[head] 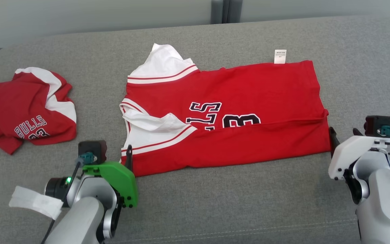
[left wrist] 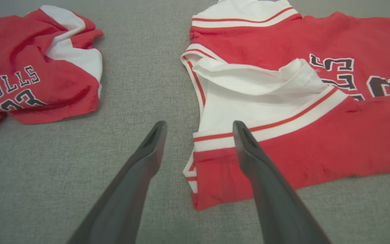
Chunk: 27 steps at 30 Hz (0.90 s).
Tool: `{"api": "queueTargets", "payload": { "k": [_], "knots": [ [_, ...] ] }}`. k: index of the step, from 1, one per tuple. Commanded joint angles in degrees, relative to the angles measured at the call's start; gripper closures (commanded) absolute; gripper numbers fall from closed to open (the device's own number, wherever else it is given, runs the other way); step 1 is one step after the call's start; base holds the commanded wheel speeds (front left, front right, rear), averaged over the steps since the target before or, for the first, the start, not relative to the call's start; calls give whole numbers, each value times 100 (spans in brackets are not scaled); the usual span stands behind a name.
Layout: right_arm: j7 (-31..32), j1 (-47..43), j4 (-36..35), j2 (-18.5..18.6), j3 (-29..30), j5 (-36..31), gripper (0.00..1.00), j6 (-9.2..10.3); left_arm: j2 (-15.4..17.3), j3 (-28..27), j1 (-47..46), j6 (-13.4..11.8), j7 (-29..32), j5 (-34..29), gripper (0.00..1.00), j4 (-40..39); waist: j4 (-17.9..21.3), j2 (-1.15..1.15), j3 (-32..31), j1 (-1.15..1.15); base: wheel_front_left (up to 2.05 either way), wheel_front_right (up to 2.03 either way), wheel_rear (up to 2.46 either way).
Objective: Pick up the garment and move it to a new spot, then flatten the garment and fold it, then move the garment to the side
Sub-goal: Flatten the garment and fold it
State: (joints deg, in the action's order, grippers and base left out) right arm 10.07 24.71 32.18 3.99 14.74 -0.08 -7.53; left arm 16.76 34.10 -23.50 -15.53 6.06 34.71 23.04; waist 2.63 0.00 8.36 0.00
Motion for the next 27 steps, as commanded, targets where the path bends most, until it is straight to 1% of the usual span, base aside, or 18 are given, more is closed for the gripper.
{"api": "queueTargets", "payload": {
  "k": [1,4,8,15,20,23,27],
  "knots": [
    [20,-107,-55,32,22,-10,0,8,55,6,105,-45,36,-23,0,-55,1,0,-60,0,0,0,0],
    [89,-312,-184,48,83,-119,0,8,146,46,410,-165,139,9,0,-221,-2,0,-110,0,0,0,0],
    [193,-445,-240,62,177,-271,0,8,179,84,581,-274,242,26,0,-335,-20,0,-134,0,0,0,0],
    [505,-222,-79,168,60,-573,0,8,165,183,529,-283,534,65,0,-296,-3,0,-29,0,0,0,0],
    [432,2,116,155,-36,-671,0,8,91,226,370,-282,589,70,0,-120,41,0,125,0,0,0,0],
    [402,120,270,147,-99,-689,0,9,71,246,320,-234,617,91,0,-6,72,0,199,0,0,0,0],
    [376,258,475,135,-249,-630,0,9,40,249,242,-229,632,117,0,115,103,0,297,0,0,0,0]
  ]
}}
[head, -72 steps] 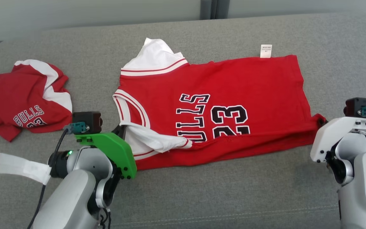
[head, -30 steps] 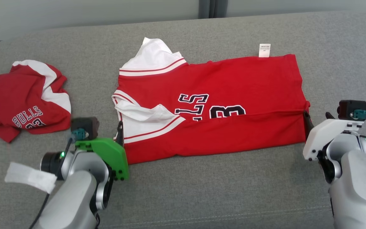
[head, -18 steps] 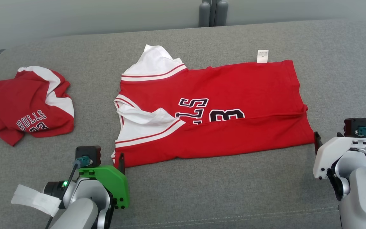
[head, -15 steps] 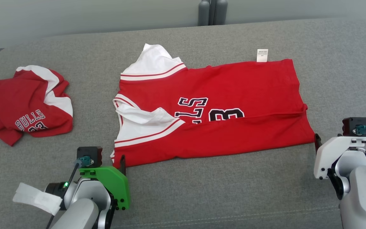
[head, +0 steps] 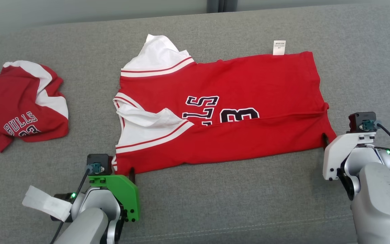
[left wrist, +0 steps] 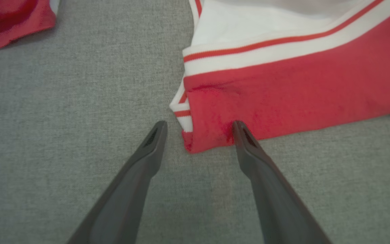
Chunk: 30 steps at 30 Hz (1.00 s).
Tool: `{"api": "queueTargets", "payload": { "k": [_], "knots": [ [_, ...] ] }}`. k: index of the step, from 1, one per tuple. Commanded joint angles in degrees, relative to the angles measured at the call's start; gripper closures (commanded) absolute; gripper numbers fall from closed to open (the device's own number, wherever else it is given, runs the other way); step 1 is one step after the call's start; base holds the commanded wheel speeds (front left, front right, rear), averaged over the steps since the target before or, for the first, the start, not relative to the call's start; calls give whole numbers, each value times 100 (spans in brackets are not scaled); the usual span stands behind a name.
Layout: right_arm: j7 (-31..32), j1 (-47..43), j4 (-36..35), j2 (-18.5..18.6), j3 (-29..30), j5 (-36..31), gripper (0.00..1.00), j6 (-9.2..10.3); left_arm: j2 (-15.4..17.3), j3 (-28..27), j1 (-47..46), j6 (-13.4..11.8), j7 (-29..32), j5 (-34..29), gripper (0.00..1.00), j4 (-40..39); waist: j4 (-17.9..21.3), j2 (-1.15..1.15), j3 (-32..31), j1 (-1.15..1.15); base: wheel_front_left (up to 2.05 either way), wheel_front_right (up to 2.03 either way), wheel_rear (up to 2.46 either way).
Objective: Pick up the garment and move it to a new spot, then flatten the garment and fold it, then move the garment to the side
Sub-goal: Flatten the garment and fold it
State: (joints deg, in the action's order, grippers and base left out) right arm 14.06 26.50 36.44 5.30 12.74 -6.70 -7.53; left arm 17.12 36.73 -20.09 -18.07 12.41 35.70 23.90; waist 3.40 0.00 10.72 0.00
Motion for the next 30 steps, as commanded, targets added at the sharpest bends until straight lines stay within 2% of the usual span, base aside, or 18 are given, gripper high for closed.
{"api": "queueTargets", "payload": {
  "k": [1,4,5,7,8,9,10,11,12,13,14,21,30],
  "knots": [
    [-38,112,88,2,-92,57,3,9,5,-17,-113,30,-15,20,0,52,31,0,84,0,0,0,0],
    [-20,199,191,14,-185,98,33,9,3,-12,-149,42,-1,43,0,128,39,0,155,0,0,0,0],
    [-20,199,191,14,-185,98,33,9,3,-12,-149,42,-1,43,0,128,39,0,155,0,0,0,0],
    [35,238,278,12,-223,123,50,9,-15,-7,-173,57,34,63,0,180,40,0,197,0,0,0,0],
    [49,257,320,10,-246,140,53,9,-19,0,-178,63,51,70,0,207,40,0,216,0,0,0,0],
    [50,275,350,11,-262,154,59,9,-27,11,-173,70,85,84,10,231,39,0,233,0,0,0,0],
    [37,293,377,15,-293,152,68,9,-36,14,-185,82,86,94,29,255,40,0,249,0,0,0,0],
    [26,301,403,20,-328,155,85,9,-43,20,-197,95,95,105,55,288,42,0,263,0,0,0,0],
    [21,299,421,20,-349,165,100,9,-49,23,-189,95,106,126,75,315,45,0,273,0,0,0,0],
    [18,299,436,19,-360,174,100,9,-54,26,-185,100,101,142,97,337,47,0,278,0,0,0,0],
    [20,296,444,21,-370,183,100,9,-62,31,-167,99,106,148,100,352,49,0,276,0,0,0,0],
    [-31,89,380,122,-292,257,100,11,13,24,-13,84,54,189,100,402,67,0,115,0,0,0,0],
    [192,-490,57,180,-178,485,100,15,207,33,436,-12,210,306,100,187,99,0,-374,0,0,0,0]
  ]
}}
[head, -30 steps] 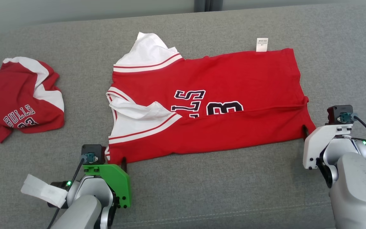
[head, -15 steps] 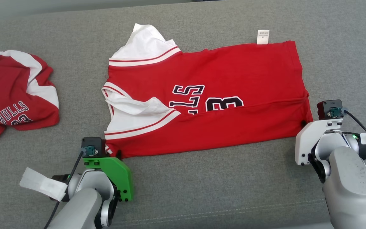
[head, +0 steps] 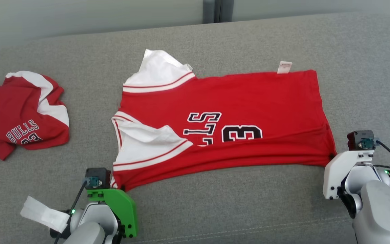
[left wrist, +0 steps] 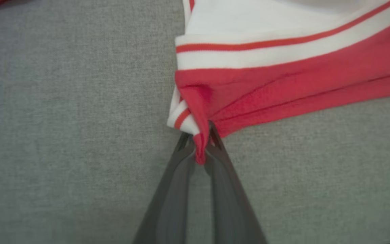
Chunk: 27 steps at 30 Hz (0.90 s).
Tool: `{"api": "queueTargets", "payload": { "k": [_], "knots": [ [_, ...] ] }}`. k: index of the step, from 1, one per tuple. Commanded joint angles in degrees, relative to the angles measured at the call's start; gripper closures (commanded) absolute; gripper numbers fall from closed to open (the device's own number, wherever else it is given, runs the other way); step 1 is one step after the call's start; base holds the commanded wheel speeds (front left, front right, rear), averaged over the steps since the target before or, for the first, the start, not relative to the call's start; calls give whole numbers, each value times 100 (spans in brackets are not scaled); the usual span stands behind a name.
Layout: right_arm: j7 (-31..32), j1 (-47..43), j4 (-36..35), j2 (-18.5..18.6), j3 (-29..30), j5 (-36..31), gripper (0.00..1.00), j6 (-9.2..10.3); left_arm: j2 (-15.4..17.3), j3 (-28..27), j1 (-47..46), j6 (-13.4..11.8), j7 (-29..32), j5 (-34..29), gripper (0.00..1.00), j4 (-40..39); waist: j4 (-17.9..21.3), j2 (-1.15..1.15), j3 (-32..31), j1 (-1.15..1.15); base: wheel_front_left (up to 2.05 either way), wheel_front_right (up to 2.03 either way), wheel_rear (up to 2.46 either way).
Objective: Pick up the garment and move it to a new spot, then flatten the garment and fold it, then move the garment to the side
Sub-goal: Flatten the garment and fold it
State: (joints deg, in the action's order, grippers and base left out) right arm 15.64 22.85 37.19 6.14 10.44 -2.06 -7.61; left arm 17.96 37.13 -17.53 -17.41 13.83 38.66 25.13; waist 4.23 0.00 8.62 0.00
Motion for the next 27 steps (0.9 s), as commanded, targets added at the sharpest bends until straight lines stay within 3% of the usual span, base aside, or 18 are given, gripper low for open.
{"api": "queueTargets", "payload": {
  "k": [1,15,23,24,25,26,27],
  "knots": [
    [81,-202,-59,90,69,55,100,23,145,-2,237,-82,100,37,100,24,15,0,-223,0,0,0,0],
    [897,-1144,-1267,-76,174,583,100,22,630,-76,875,-422,598,252,100,-1082,-116,0,-687,0,0,0,0],
    [1307,-1575,-1767,-144,131,678,100,20,685,39,1086,-552,799,247,100,-1325,-136,0,-653,0,0,0,0],
    [1349,-1623,-1806,-157,106,688,100,20,683,47,1090,-554,772,234,80,-1328,-131,0,-642,0,0,0,0],
    [1361,-1660,-1849,-170,88,699,73,19,689,58,1080,-550,731,194,20,-1334,-127,0,-638,0,0,0,0],
    [1381,-1692,-1883,-180,80,732,0,19,680,64,1083,-548,716,189,0,-1318,-125,0,-637,0,0,0,0],
    [1377,-1718,-1920,-189,81,743,0,19,660,73,1093,-541,693,199,0,-1289,-124,0,-640,0,0,0,0]
  ]
}}
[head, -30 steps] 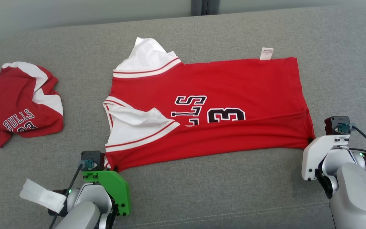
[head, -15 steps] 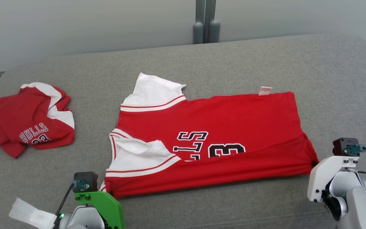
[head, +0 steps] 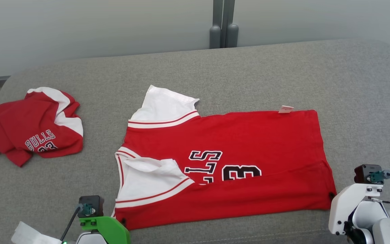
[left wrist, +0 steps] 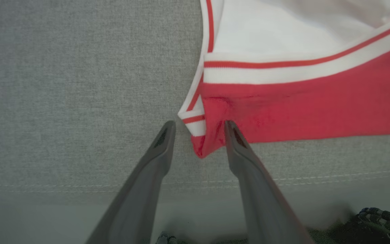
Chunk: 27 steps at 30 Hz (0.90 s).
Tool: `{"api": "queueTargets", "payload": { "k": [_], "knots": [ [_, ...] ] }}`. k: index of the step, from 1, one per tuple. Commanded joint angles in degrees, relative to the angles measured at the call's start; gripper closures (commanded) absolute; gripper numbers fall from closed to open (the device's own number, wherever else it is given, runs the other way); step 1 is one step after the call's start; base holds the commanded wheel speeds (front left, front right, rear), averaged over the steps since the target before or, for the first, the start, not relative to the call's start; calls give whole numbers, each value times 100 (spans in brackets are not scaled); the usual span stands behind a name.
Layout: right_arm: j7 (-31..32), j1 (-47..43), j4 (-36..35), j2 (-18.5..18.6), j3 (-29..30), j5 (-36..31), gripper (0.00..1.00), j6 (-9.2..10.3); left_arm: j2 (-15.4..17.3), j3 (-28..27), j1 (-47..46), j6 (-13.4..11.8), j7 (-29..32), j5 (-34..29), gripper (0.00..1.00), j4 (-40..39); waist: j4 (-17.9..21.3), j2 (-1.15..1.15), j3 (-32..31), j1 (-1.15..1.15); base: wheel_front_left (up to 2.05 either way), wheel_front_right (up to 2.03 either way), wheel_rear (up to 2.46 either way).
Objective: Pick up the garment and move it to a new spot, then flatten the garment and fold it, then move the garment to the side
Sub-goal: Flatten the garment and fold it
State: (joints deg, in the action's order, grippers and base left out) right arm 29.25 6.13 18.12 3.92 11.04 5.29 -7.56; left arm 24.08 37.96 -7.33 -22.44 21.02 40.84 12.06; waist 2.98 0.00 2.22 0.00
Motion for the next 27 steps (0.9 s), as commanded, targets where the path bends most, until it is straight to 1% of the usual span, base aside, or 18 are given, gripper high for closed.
{"api": "queueTargets", "payload": {
  "k": [1,5,9,12,14,18,20,23,27],
  "knots": [
    [-11,-66,-56,20,26,21,0,14,20,-15,82,-31,-58,-4,0,35,1,0,-7,0,0,0,0],
    [-259,-196,-228,-34,89,101,0,12,-94,-66,151,-10,-314,36,0,103,-50,0,-109,0,0,0,0],
    [-653,-327,-426,-58,175,204,0,12,-215,-198,254,73,-843,56,0,125,-117,0,-258,0,0,0,0],
    [-977,-420,-525,-90,189,376,0,12,-317,-375,304,128,-1437,54,0,132,-174,0,-357,0,0,0,0],
    [-1273,-454,-630,-98,68,583,0,11,-433,-545,364,181,-1906,115,0,142,-214,0,-427,0,0,0,0],
    [-1924,-584,-696,-87,-98,932,0,11,-634,-802,406,428,-2892,126,0,190,-289,0,-549,0,0,0,0],
    [-2255,-607,-678,-93,-166,1073,0,10,-712,-909,440,516,-3255,132,0,279,-323,0,-605,0,0,0,0],
    [-2664,-629,-631,-97,-311,1189,0,9,-846,-1097,457,621,-3521,111,0,348,-364,0,-691,0,0,0,0],
    [-3064,-651,-575,-97,-578,1321,0,9,-975,-1360,533,814,-3623,-43,0,301,-409,0,-797,0,0,0,0]
  ]
}}
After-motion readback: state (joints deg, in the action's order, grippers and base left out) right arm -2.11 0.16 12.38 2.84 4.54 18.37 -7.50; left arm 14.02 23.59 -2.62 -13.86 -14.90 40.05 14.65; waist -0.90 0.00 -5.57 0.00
